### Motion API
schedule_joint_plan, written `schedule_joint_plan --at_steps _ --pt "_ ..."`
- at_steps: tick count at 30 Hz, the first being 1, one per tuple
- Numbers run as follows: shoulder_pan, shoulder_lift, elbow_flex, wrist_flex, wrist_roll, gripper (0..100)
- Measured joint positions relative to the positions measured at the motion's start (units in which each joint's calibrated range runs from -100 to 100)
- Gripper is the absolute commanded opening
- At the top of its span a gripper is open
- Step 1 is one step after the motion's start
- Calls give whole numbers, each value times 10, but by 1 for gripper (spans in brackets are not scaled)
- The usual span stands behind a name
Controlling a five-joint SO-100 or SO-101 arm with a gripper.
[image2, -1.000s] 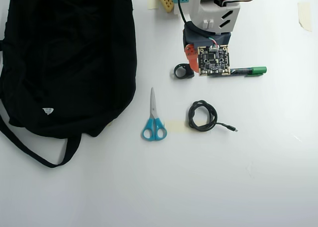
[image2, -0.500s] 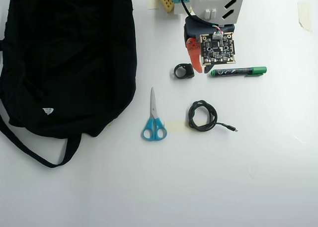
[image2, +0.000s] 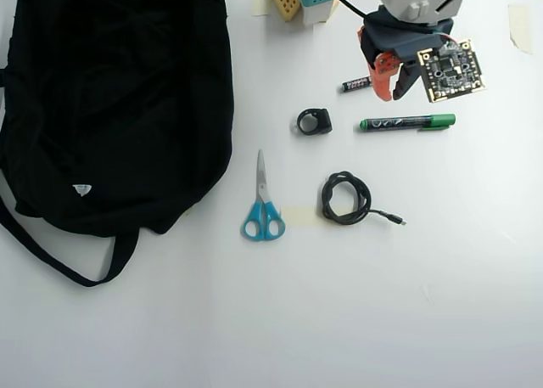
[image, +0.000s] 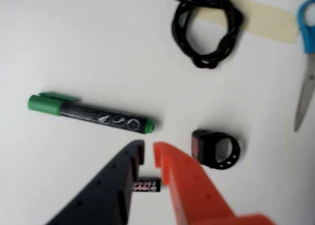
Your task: Put the green marker into the black bag
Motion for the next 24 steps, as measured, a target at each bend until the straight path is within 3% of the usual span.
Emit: schedule_joint_plan --at_steps 24 --pt "-116 0 0 1 0 2"
